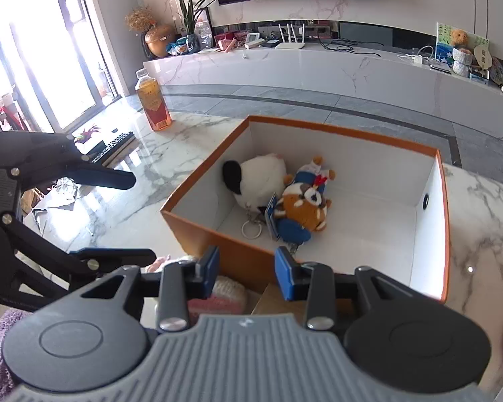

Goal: Organize objects
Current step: 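Grasp the crocheted bunny with the left gripper while the right grasps the orange crocheted fruit, then carry both crocheted toys over the orange box and release them inside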

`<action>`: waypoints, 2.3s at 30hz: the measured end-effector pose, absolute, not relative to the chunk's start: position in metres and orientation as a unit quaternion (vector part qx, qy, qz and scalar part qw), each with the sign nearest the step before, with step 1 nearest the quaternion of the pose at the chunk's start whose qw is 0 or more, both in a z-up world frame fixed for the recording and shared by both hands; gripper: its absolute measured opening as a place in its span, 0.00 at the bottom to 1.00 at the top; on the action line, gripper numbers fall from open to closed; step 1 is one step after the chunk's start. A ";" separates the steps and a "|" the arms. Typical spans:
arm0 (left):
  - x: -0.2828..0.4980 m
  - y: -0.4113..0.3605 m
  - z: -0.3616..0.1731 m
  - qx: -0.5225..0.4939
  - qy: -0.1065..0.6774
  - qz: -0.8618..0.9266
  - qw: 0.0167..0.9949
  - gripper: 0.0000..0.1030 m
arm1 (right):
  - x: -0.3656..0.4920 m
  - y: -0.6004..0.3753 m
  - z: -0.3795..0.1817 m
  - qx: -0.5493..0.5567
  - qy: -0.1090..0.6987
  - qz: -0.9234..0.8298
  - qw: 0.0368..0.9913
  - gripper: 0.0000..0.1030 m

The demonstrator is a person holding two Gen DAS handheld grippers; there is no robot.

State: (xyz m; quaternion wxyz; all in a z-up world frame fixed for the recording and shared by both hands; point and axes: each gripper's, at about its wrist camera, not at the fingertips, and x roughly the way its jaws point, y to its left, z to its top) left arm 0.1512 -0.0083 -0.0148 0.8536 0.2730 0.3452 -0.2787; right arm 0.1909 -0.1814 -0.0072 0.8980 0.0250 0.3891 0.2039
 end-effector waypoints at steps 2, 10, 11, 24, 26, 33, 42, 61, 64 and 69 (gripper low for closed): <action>0.145 -0.006 -0.029 0.285 0.353 -0.269 0.850 0.77 | 0.185 -0.178 -0.015 0.038 0.395 0.205 0.894 0.39; 0.136 0.007 -0.063 0.310 0.370 -0.277 0.831 0.75 | 0.170 -0.138 -0.072 0.065 0.442 0.195 0.873 0.39; 0.137 0.008 -0.066 0.316 0.371 -0.279 0.828 0.74 | 0.171 -0.136 -0.076 0.071 0.450 0.194 0.869 0.39; 0.140 0.014 -0.087 0.390 0.356 -0.316 0.788 0.70 | 0.185 -0.118 -0.116 0.082 0.501 0.187 0.841 0.45; 0.142 0.014 -0.089 0.394 0.355 -0.317 0.786 0.70 | 0.185 -0.119 -0.117 0.085 0.502 0.188 0.840 0.46; 0.149 0.008 -0.093 0.400 0.361 -0.339 0.772 0.70 | 0.188 -0.123 -0.121 0.096 0.509 0.199 0.832 0.46; 0.158 -0.008 -0.104 0.411 0.360 -0.336 0.767 0.75 | 0.179 -0.143 -0.112 0.066 0.499 0.173 0.846 0.42; 0.160 -0.011 -0.115 0.372 0.369 -0.291 0.800 0.61 | 0.183 -0.158 -0.119 0.106 0.509 0.182 0.834 0.43; 0.151 -0.007 -0.111 0.369 0.360 -0.288 0.807 0.59 | 0.180 -0.159 -0.117 0.106 0.506 0.176 0.838 0.42; 0.137 0.001 -0.089 0.365 0.337 -0.282 0.821 0.58 | 0.172 -0.168 -0.099 0.110 0.489 0.176 0.847 0.42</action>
